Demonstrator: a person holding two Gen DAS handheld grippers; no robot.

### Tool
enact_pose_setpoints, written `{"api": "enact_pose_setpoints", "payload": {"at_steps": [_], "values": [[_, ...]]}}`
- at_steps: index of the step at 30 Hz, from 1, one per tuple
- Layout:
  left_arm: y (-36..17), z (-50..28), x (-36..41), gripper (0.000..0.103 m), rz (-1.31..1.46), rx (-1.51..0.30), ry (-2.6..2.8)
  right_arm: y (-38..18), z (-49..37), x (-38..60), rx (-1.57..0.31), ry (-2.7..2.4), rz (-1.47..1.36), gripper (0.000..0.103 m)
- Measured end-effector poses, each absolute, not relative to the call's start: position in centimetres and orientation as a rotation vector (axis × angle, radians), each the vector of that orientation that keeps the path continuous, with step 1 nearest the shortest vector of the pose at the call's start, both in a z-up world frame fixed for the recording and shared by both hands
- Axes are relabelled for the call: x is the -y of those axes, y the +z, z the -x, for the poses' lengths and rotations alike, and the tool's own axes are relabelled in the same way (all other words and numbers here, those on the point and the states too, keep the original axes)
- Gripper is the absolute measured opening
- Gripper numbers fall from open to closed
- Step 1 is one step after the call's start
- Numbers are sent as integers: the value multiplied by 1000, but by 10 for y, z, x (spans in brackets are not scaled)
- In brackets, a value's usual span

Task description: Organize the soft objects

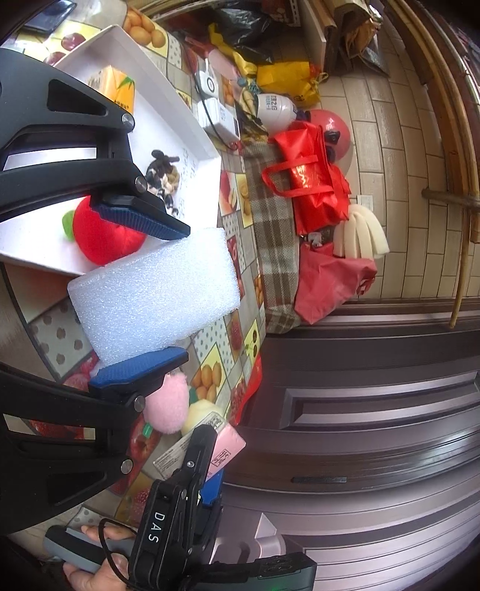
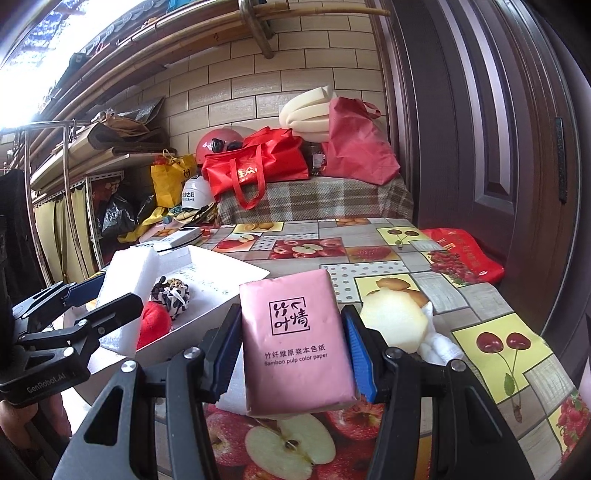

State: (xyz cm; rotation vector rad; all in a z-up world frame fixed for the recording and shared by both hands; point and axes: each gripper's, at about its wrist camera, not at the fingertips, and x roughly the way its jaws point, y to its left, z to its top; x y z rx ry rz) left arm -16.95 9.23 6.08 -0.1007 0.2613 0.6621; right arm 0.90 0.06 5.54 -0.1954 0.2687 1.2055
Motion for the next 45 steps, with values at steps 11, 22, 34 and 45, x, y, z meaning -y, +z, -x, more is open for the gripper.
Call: {"api": "enact_pose_setpoints", "payload": {"at_steps": [11, 22, 34, 45], "values": [[58, 188, -106, 60, 114, -263, 718, 54, 5, -14, -267, 1252, 216, 53], [54, 222, -140, 60, 159, -261, 821, 50, 33, -37, -266, 1338, 263, 53], [49, 251, -171, 60, 201, -263, 908, 42, 70, -64, -233, 1445, 339, 53], [46, 265, -195, 61, 290, -253, 954, 26, 122, -116, -304, 1665, 504, 54]]}}
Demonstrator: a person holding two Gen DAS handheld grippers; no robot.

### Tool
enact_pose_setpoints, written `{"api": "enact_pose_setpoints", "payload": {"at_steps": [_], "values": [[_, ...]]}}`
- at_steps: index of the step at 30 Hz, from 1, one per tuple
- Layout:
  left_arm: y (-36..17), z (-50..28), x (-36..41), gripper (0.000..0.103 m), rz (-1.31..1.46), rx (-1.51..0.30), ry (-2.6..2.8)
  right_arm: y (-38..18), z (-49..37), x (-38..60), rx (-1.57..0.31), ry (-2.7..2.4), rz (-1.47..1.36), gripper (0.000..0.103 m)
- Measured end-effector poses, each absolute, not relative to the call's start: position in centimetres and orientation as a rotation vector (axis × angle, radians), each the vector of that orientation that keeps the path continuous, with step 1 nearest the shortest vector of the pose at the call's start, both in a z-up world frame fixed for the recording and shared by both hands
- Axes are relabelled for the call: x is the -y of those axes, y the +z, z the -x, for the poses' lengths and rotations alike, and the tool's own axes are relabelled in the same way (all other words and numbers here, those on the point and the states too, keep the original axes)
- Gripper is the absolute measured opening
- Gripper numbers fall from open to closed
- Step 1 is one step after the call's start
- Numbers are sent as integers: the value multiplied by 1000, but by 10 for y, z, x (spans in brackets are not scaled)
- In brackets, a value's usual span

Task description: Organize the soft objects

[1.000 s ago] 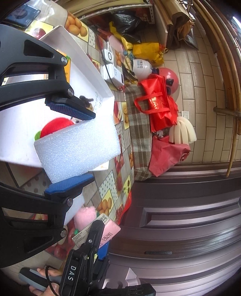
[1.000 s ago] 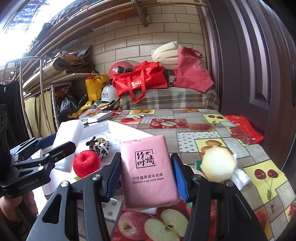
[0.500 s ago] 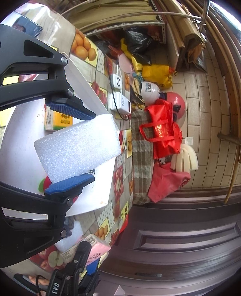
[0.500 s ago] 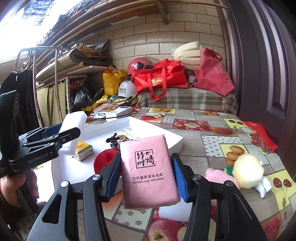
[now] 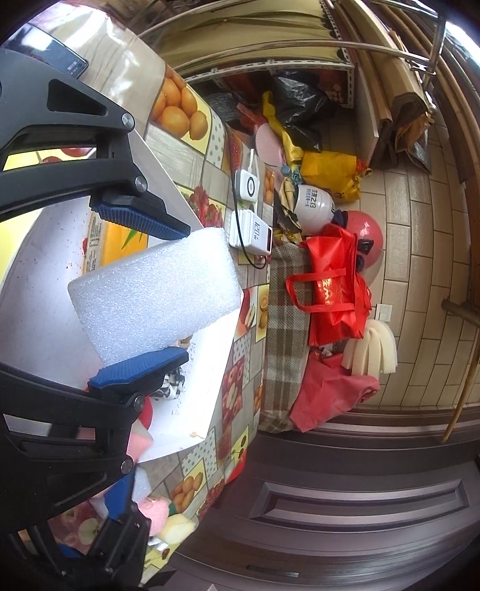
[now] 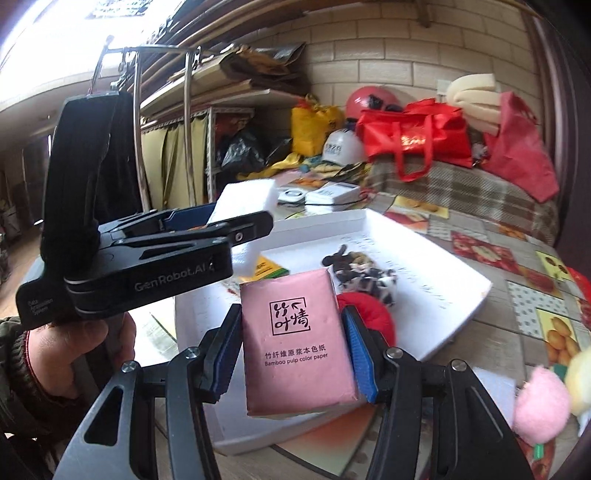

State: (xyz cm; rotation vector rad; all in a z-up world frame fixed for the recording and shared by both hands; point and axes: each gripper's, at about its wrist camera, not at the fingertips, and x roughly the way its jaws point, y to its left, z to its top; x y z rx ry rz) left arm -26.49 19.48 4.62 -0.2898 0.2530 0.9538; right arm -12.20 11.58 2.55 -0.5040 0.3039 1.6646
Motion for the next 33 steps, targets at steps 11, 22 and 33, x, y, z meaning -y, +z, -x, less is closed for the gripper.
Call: {"api": "enact_pose_setpoints", "payload": {"at_steps": [11, 22, 33], "values": [[45, 265, -204, 60, 325, -267, 940, 11, 116, -153, -396, 1626, 629, 53], [45, 266, -206, 60, 343, -270, 939, 22, 48, -168, -571, 1486, 325, 53], [43, 240, -217, 61, 268, -307, 930, 25, 69, -159, -554, 1576, 278, 53]]}}
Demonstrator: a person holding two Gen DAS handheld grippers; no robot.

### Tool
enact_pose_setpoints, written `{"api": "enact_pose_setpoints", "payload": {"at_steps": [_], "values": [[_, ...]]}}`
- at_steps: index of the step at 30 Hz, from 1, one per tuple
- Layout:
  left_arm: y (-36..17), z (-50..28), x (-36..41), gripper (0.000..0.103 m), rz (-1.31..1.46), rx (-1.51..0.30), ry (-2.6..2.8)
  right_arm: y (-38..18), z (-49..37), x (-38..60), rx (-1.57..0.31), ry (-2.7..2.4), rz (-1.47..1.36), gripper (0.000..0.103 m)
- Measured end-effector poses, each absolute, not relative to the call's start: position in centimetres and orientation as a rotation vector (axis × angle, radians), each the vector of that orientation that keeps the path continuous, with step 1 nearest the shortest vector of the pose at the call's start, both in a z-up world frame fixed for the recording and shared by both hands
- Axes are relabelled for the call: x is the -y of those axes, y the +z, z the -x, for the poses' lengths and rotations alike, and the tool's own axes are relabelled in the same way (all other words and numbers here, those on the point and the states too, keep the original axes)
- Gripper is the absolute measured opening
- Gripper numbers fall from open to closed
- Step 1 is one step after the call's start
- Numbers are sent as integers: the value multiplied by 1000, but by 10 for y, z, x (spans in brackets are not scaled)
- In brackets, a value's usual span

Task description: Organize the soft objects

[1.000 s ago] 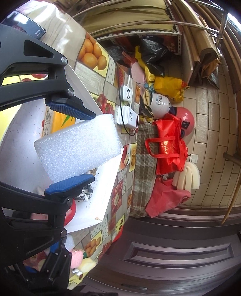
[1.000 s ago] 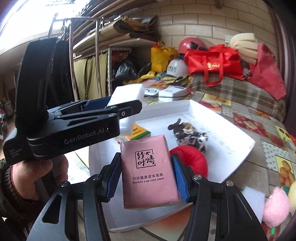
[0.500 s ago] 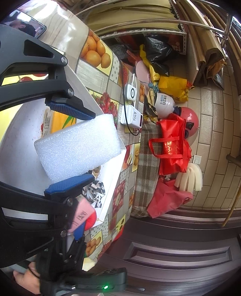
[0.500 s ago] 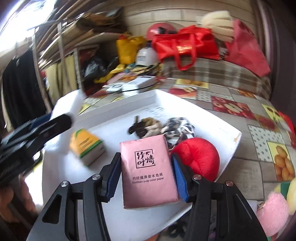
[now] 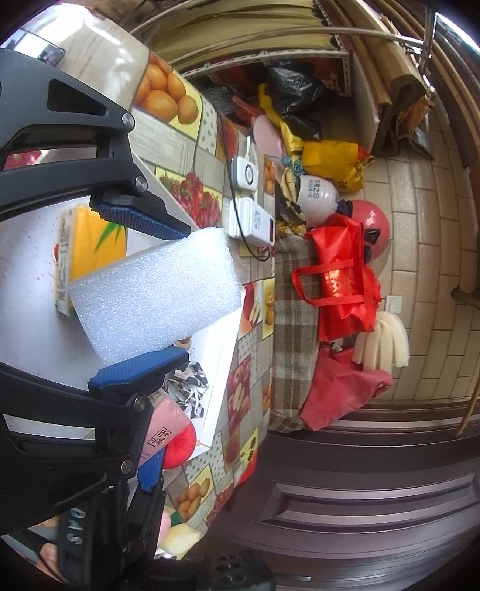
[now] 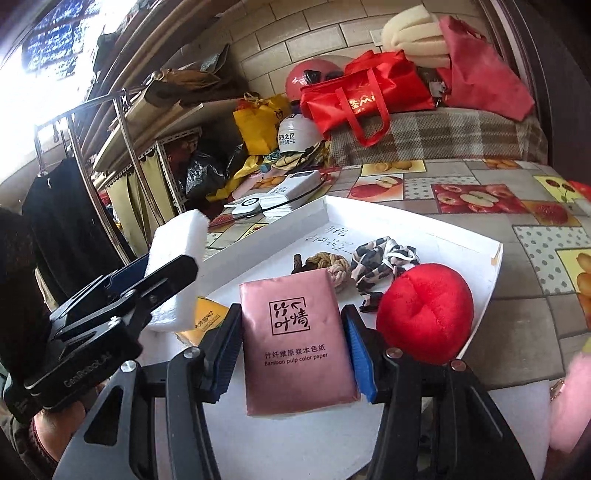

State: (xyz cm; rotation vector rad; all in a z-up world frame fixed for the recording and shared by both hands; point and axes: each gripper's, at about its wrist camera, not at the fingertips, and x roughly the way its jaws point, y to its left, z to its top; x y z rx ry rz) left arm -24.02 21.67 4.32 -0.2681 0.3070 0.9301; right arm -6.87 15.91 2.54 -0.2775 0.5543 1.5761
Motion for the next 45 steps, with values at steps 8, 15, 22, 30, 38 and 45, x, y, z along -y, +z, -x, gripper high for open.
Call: {"api": "enact_pose_setpoints", "payload": {"at_steps": [8, 15, 22, 30, 38, 45], "values": [[38, 236, -232, 71, 331, -347, 949, 27, 72, -159, -504, 1512, 306, 55], [41, 248, -230, 99, 350, -286, 996, 31, 76, -152, -442, 1491, 295, 97], [47, 253, -219, 99, 300, -231, 1048, 33, 85, -147, -374, 1490, 307, 103], [49, 255, -206, 99, 263, -208, 1078, 34, 93, -132, -318, 1473, 335, 103], [50, 252, -175, 99, 261, -201, 955, 38, 90, -81, -194, 1387, 390, 103], [54, 224, -138, 99, 197, -245, 747, 41, 7, -29, -416, 1290, 310, 103]]}}
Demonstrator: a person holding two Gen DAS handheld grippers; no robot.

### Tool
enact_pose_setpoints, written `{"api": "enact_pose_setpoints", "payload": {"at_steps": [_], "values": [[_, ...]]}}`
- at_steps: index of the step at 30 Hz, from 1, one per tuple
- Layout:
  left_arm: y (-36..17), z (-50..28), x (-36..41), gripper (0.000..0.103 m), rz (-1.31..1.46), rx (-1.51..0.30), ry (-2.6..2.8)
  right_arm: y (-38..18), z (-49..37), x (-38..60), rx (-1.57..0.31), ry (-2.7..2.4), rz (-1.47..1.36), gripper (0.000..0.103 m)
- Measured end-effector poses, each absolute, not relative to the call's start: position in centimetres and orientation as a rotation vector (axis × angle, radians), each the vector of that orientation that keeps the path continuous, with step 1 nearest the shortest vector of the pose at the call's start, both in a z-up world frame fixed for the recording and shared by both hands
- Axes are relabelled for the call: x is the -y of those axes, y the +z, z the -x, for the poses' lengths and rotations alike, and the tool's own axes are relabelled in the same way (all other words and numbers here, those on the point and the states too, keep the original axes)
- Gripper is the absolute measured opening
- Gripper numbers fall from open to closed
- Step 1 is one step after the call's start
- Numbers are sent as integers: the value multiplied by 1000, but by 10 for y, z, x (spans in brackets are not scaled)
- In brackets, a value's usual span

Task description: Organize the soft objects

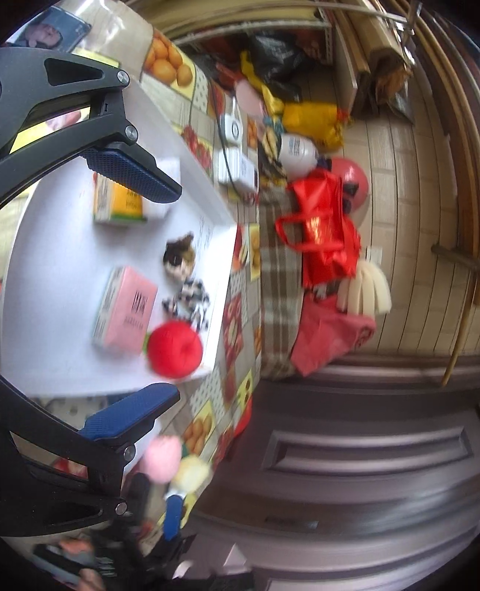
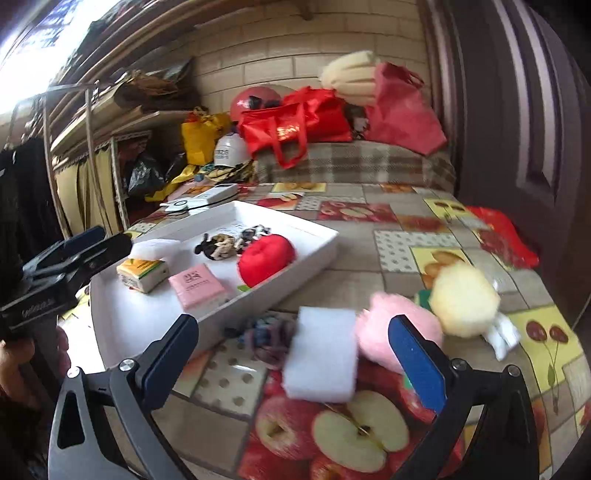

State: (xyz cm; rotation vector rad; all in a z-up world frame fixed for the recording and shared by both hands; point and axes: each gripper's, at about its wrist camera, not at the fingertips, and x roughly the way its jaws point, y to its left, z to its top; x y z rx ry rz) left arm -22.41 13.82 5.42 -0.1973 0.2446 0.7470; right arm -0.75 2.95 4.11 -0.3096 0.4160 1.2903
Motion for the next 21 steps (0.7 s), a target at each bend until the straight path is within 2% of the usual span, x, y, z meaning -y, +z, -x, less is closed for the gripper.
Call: {"api": "enact_pose_setpoints", "payload": {"at_steps": [7, 10, 11, 13, 16, 21], "values": [[54, 185, -102, 99, 145, -349, 505, 39, -36, -7, -488, 1195, 341, 101], [55, 178, -91, 99, 105, -358, 466, 34, -21, -18, -487, 1250, 431, 90], [56, 179, -92, 99, 118, -354, 449, 32, -14, -23, -481, 1275, 471, 84], [55, 180, -97, 99, 168, -350, 395, 25, 1, -34, -492, 1321, 548, 79], [54, 178, -95, 99, 227, -360, 247, 11, 8, -55, -555, 1325, 647, 67], [56, 167, -73, 99, 155, -402, 182, -2, 1, -76, -656, 1336, 656, 66]]}}
